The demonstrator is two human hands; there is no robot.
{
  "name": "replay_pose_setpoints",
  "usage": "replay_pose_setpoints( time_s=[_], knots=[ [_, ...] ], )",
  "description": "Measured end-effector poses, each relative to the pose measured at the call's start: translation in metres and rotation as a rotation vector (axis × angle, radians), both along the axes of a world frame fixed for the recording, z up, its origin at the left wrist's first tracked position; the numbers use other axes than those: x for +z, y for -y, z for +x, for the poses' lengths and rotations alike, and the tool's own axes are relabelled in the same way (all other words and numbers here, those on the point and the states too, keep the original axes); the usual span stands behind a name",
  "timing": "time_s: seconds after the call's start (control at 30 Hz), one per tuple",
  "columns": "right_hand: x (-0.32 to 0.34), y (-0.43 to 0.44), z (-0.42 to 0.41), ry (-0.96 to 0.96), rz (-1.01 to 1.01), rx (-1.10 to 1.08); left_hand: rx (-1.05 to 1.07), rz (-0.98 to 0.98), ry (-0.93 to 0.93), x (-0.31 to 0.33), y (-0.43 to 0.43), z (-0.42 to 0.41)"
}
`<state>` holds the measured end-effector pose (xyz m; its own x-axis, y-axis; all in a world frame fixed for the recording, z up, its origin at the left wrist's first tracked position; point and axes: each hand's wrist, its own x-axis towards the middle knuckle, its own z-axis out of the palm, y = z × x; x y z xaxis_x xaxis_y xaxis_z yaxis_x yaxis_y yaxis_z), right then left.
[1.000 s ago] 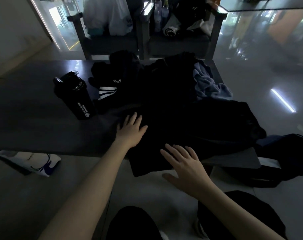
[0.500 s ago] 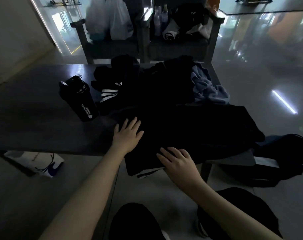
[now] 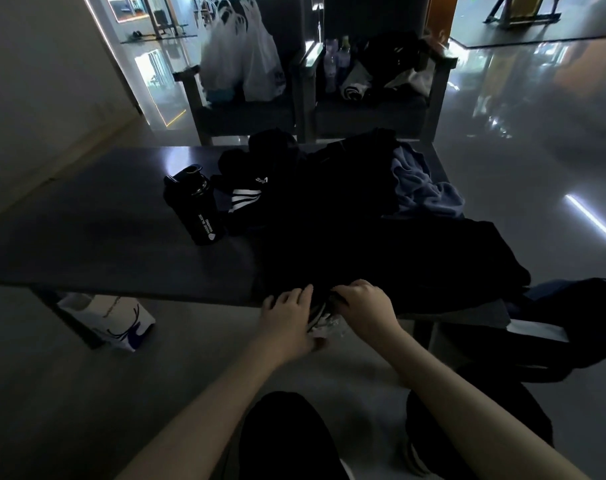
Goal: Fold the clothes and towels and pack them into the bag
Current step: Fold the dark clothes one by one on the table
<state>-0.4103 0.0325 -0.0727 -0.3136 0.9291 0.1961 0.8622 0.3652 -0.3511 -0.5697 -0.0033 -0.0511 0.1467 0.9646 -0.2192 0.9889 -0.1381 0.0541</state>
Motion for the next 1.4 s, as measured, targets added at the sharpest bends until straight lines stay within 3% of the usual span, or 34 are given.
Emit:
replay_pose_setpoints(
  time_s=[0.13, 0.23, 0.33, 0.43, 0.6, 0.77, 0.87, 1.07, 1.23, 1.4],
  knots=[
    [0.003, -0.007, 0.009, -0.022, -0.088, 0.031, 0.085, 0.329, -0.043, -0.007, 0.001, 0.019],
    [0.004, -0.006, 0.025, 0.015, -0.139, 0.1, 0.091, 0.241, 0.024, -0.004, -0.006, 0.012],
    [0.008, -0.002, 0.052, 0.117, -0.058, 0.147, 0.106, 0.233, 0.175, 0.001, -0.017, -0.006],
    [0.008, -0.001, 0.079, 0.16, -0.007, 0.099, 0.094, 0.205, 0.285, 0.008, -0.023, -0.024],
    [0.004, 0.0, 0.103, 0.239, 0.036, -0.016, 0.254, 0.073, 0.576, 0.017, -0.032, -0.041],
    [-0.002, 0.001, 0.12, 0.214, 0.074, -0.094, 0.36, 0.059, 0.749, 0.017, -0.039, -0.047],
    [0.008, -0.005, 0.125, 0.103, 0.055, -0.1, 0.415, 0.074, 0.84, 0.017, -0.047, -0.048],
    [0.016, -0.026, 0.128, 0.062, -0.108, -0.077, 0.513, 0.148, 0.864, 0.013, -0.063, -0.045],
    [0.022, -0.043, 0.126, -0.005, -0.244, -0.097, 0.574, 0.226, 0.763, 0.014, -0.076, -0.037],
    [0.022, -0.058, 0.123, 0.027, -0.289, -0.122, 0.529, 0.065, 0.824, 0.007, -0.084, -0.036]
  ],
)
